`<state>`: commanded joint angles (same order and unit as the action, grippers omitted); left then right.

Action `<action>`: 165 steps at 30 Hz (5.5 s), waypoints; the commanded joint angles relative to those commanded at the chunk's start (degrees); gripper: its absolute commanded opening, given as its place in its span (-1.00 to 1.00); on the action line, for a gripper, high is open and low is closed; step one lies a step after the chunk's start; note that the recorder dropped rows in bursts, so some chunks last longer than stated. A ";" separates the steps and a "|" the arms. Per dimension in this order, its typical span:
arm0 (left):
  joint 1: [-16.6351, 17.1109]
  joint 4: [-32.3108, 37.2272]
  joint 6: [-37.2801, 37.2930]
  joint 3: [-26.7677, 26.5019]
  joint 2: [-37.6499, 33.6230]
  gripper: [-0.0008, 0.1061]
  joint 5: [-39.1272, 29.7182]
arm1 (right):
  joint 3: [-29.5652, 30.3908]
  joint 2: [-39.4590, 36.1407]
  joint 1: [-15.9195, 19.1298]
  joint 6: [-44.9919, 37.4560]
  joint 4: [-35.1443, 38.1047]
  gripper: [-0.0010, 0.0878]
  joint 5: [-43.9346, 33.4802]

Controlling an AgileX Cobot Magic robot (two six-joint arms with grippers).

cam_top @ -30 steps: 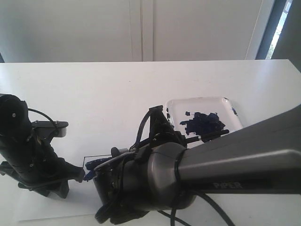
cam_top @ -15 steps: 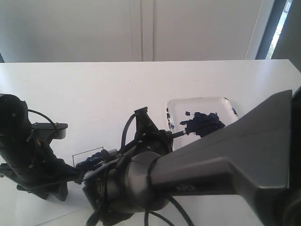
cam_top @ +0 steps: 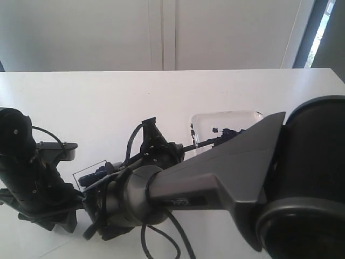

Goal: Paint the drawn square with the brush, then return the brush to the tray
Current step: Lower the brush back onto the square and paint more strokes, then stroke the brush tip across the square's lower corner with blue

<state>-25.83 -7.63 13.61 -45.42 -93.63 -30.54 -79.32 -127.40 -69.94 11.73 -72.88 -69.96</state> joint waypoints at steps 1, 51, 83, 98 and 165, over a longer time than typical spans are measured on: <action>0.00 0.00 0.00 0.00 0.00 -0.09 0.00 | -0.39 0.00 -0.02 -0.14 -0.18 -0.98 0.00; 7.43 -10.09 -9.90 0.24 -2.13 -0.09 6.46 | -4.59 -0.27 -0.52 -8.39 4.35 -0.98 0.00; 7.43 -10.76 -8.10 6.99 -3.13 -0.09 9.52 | -4.38 -1.84 -3.44 -8.95 9.88 -0.98 0.00; 7.43 -10.41 -8.10 6.99 -3.11 -0.09 8.34 | -3.99 -2.05 0.23 -8.95 9.44 -0.98 0.00; 7.43 -10.16 -8.42 7.04 -3.11 -0.09 7.86 | -5.27 -4.14 4.63 -6.99 3.42 -0.98 0.00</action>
<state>-18.40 -17.79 5.19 -38.38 -96.74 -22.68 -84.58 -131.54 -65.31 4.74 -69.46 -69.96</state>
